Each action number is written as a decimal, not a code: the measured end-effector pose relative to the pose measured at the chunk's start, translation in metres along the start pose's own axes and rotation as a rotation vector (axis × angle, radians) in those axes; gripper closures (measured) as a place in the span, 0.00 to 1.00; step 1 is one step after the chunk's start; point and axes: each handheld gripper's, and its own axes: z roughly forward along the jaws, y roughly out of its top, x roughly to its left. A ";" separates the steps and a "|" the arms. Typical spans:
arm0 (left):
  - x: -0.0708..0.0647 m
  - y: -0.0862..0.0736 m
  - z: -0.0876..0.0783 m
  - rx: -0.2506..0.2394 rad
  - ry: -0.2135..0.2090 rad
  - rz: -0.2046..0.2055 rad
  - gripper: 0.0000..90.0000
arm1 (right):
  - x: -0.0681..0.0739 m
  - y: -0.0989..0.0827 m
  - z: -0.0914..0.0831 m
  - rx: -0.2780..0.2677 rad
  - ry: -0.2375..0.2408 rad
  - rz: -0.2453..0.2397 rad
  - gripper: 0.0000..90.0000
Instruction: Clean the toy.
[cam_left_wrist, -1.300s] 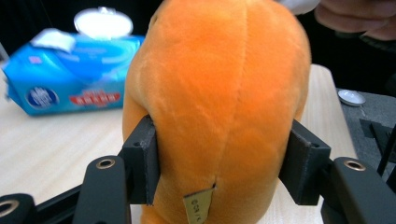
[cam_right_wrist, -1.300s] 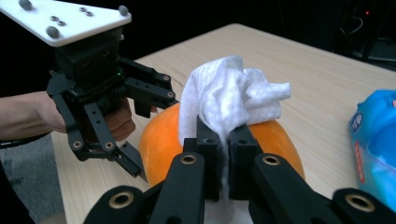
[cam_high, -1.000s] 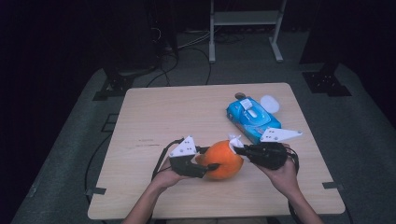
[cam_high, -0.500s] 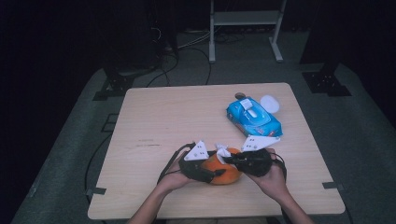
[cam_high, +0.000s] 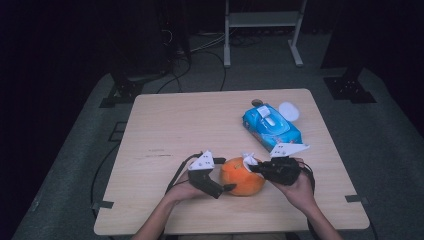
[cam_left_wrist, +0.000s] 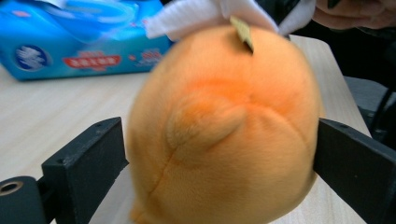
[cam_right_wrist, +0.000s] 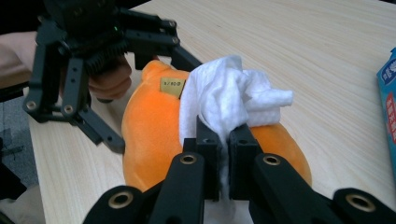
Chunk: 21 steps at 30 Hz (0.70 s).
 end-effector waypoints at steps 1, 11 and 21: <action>-0.001 -0.001 0.001 -0.003 -0.003 0.000 0.07 | 0.000 0.000 0.000 -0.001 0.001 0.004 0.94; -0.004 0.008 -0.006 0.023 0.020 -0.028 0.37 | -0.008 -0.001 -0.003 -0.020 0.007 0.041 0.95; -0.008 0.009 -0.004 0.002 0.041 -0.019 0.38 | 0.010 0.008 -0.004 -0.037 0.021 -0.014 0.95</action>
